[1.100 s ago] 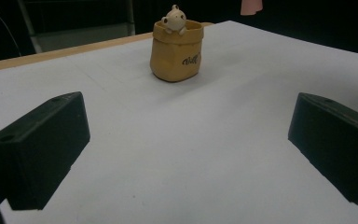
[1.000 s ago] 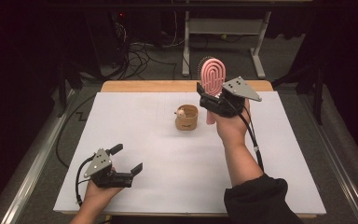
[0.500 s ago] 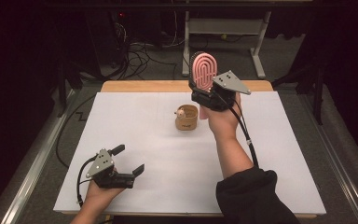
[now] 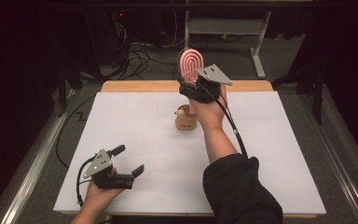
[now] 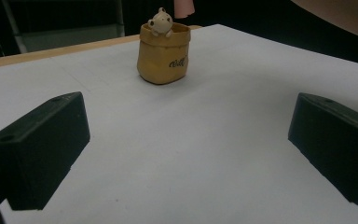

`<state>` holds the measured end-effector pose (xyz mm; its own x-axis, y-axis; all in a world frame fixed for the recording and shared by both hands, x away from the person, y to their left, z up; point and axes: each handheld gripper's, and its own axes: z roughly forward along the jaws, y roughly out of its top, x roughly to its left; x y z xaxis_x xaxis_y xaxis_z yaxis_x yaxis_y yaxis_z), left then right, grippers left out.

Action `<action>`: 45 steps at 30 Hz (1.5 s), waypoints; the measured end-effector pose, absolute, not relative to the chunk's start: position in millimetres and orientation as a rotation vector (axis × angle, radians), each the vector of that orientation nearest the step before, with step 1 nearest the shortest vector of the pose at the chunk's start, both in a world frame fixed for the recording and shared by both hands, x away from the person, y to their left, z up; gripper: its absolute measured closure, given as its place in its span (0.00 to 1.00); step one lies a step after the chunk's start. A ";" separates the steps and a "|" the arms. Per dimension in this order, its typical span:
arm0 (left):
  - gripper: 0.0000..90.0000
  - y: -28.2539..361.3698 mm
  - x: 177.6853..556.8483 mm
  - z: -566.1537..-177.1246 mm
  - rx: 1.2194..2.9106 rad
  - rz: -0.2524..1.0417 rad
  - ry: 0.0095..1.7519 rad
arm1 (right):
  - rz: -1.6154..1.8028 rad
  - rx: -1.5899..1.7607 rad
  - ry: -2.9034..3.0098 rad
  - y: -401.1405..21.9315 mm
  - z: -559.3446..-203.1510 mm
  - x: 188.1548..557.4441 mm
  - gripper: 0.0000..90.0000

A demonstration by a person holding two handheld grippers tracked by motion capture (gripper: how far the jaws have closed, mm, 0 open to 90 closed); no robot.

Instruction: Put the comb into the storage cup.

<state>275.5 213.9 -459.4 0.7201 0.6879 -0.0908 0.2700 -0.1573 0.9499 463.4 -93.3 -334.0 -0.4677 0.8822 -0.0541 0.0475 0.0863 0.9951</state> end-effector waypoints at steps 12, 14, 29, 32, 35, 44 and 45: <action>0.00 213.6 273.4 -457.0 1.727 0.435 0.757 | 1.455 0.977 1.673 -88.4 -347.0 474.8 0.22; 0.00 213.4 274.0 -457.7 1.726 0.430 0.764 | 1.442 0.979 1.683 -87.8 -349.5 476.4 0.22; 0.00 214.7 274.5 -459.4 1.735 0.434 0.768 | 1.440 0.991 1.708 -82.9 -358.8 479.8 0.22; 0.00 214.1 274.4 -459.1 1.723 0.426 0.775 | 1.438 1.002 1.709 -83.5 -360.5 483.9 0.22; 0.00 212.3 275.2 -460.0 1.733 0.425 0.770 | 1.437 1.019 1.713 -84.9 -362.5 485.0 0.22; 0.00 213.8 274.8 -459.8 1.731 0.431 0.772 | 1.433 1.031 1.717 -88.4 -368.0 486.0 0.22; 0.00 213.8 274.7 -459.8 1.732 0.432 0.771 | 1.430 1.027 1.719 -88.3 -368.6 485.8 0.22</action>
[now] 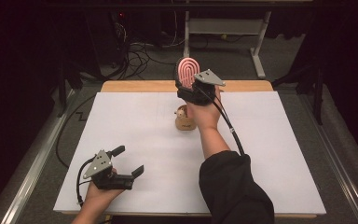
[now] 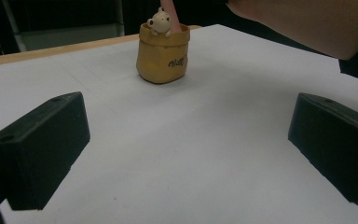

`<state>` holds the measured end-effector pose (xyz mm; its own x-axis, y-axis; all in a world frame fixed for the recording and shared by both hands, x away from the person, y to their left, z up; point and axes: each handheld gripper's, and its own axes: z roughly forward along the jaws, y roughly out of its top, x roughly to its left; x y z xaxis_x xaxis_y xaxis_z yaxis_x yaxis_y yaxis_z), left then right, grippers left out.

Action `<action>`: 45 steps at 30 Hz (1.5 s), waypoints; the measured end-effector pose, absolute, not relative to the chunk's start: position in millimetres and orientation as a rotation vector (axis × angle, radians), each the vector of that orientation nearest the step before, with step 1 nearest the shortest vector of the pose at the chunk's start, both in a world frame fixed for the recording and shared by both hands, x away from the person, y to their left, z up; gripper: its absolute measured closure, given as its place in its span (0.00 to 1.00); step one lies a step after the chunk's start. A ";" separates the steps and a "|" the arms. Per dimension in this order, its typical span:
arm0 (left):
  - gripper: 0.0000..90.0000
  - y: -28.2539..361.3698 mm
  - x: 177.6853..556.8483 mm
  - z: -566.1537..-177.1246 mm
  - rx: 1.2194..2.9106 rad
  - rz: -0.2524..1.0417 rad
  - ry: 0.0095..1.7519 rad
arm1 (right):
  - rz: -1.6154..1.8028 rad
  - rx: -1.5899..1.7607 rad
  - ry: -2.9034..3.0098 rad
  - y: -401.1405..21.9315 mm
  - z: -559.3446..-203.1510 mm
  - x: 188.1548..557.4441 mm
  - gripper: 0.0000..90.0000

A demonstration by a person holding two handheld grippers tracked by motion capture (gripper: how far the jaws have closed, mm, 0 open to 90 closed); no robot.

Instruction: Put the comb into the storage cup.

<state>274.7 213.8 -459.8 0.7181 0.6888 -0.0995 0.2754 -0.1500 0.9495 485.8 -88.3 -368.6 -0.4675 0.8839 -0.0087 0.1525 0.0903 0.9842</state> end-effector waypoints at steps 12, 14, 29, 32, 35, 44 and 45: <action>0.00 214.4 274.7 -459.7 1.735 0.434 0.773 | 1.428 1.052 1.734 -88.7 -377.1 484.1 0.22; 0.00 214.7 274.5 -459.5 1.735 0.435 0.773 | 1.430 1.055 1.733 -88.0 -377.5 483.7 0.22; 0.00 214.4 275.7 -461.3 1.731 0.425 0.779 | 1.411 1.086 1.755 -91.1 -389.4 481.9 0.22; 0.00 214.2 275.8 -461.4 1.736 0.426 0.780 | 1.410 1.097 1.758 -92.0 -391.3 481.6 0.22; 0.00 214.5 275.4 -461.0 1.730 0.427 0.781 | 1.405 1.096 1.761 -91.7 -391.7 480.9 0.22; 0.00 215.2 275.7 -461.2 1.735 0.427 0.780 | 1.390 1.087 1.773 -88.2 -396.8 481.2 0.22; 0.00 215.2 275.7 -461.2 1.735 0.427 0.780 | 1.390 1.086 1.772 -87.7 -396.9 481.1 0.22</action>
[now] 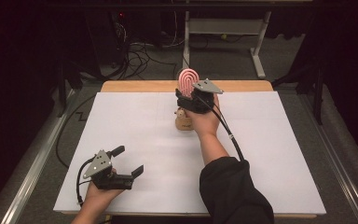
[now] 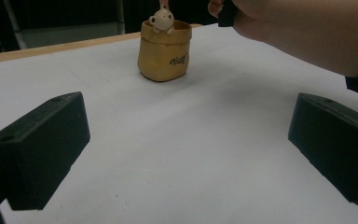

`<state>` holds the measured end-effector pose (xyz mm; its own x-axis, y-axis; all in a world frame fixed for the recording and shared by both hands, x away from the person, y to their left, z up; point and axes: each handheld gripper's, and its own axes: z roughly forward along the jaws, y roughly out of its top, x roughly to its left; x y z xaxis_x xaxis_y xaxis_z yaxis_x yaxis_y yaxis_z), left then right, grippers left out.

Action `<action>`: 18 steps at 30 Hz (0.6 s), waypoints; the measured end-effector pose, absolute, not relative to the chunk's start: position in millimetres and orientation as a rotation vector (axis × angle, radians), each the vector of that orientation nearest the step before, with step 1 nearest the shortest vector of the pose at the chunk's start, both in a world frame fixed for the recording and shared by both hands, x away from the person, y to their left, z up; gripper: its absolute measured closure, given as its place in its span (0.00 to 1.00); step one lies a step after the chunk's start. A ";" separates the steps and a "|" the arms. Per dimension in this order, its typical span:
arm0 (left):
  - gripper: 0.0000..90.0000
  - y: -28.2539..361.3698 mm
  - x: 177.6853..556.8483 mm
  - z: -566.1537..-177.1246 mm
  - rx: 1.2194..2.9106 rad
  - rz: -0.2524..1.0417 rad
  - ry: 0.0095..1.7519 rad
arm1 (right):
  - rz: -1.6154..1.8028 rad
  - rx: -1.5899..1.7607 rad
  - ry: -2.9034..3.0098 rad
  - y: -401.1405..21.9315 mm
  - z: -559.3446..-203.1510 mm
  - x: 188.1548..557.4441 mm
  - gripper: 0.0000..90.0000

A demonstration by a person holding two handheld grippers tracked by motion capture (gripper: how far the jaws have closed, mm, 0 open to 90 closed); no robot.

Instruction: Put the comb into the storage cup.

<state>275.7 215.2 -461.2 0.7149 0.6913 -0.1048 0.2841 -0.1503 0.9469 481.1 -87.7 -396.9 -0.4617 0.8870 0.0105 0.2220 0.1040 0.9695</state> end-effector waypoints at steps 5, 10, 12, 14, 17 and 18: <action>0.00 214.8 276.0 -461.5 1.734 0.426 0.781 | 1.392 1.101 1.762 -87.8 -397.5 482.5 0.22; 0.00 213.9 276.4 -461.5 1.730 0.423 0.782 | 1.389 1.124 1.754 -89.0 -397.2 484.2 0.21; 0.00 214.0 276.0 -461.5 1.734 0.421 0.778 | 1.392 1.134 1.743 -89.6 -398.0 485.6 0.21; 0.00 214.0 276.0 -461.5 1.732 0.414 0.777 | 1.389 1.137 1.738 -89.4 -398.2 486.1 0.21; 0.00 214.2 275.5 -461.0 1.732 0.415 0.772 | 1.371 1.148 1.725 -87.0 -398.8 488.5 0.21; 0.00 214.2 275.7 -461.0 1.731 0.415 0.774 | 1.364 1.155 1.726 -85.4 -398.9 491.4 0.21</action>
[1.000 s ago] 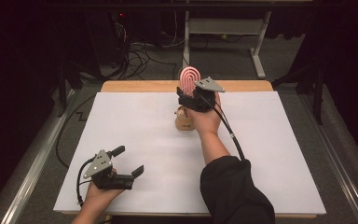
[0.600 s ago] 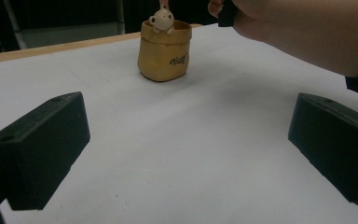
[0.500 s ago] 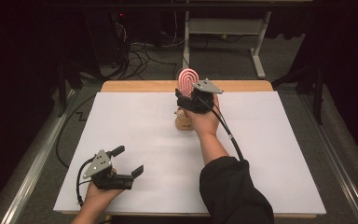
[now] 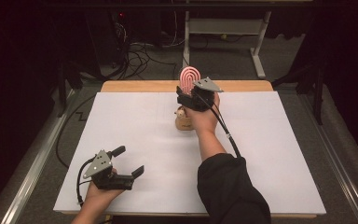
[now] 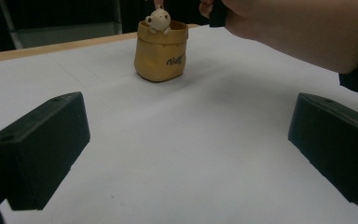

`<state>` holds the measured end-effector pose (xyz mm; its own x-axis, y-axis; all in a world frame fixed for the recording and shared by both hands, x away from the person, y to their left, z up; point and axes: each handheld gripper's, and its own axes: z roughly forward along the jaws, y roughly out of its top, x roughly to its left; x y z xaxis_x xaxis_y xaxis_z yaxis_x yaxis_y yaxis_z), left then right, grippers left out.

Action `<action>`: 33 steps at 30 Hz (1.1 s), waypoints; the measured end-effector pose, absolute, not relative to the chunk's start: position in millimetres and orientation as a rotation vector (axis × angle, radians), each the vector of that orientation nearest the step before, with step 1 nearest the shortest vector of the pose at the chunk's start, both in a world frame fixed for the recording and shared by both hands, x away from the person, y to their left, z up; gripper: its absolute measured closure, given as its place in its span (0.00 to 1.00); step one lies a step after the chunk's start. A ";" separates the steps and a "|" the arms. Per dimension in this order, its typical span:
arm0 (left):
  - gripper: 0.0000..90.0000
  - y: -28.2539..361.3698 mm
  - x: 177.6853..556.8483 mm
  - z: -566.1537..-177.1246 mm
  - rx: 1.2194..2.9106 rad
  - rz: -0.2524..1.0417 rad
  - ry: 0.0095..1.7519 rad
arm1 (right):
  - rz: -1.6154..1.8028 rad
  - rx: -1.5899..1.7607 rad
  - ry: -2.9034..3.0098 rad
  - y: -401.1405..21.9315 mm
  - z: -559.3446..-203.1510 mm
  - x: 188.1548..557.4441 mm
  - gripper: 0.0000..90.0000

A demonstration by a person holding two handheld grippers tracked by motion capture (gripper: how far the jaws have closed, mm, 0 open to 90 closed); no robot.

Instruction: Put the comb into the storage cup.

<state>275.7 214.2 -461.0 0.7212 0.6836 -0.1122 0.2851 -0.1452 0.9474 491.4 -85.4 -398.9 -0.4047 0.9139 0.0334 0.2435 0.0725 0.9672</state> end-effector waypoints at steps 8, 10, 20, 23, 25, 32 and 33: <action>0.00 214.7 275.7 -460.8 1.731 0.412 0.769 | 1.345 1.164 1.727 -81.1 -399.6 498.7 0.21; 0.00 215.2 275.8 -460.9 1.734 0.413 0.770 | 1.340 1.165 1.726 -79.9 -400.1 501.0 0.21; 0.00 214.5 276.4 -462.6 1.739 0.410 0.773 | 1.357 1.210 1.713 -82.6 -403.9 510.8 0.20; 0.00 214.1 276.6 -463.0 1.741 0.409 0.773 | 1.359 1.217 1.710 -84.1 -404.5 512.0 0.20; 0.00 214.1 276.2 -462.9 1.741 0.409 0.772 | 1.360 1.219 1.710 -84.6 -404.6 512.4 0.20; 0.00 213.0 276.1 -463.8 1.756 0.416 0.767 | 1.356 1.219 1.719 -86.2 -405.9 514.1 0.20; 0.00 213.2 276.0 -463.7 1.756 0.417 0.767 | 1.353 1.218 1.722 -86.6 -406.0 514.0 0.19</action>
<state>276.0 213.2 -463.7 0.7264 0.6801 -0.0992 0.2869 -0.1689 0.9429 514.0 -86.6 -406.0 -0.3784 0.9233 0.0659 0.2825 0.0474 0.9581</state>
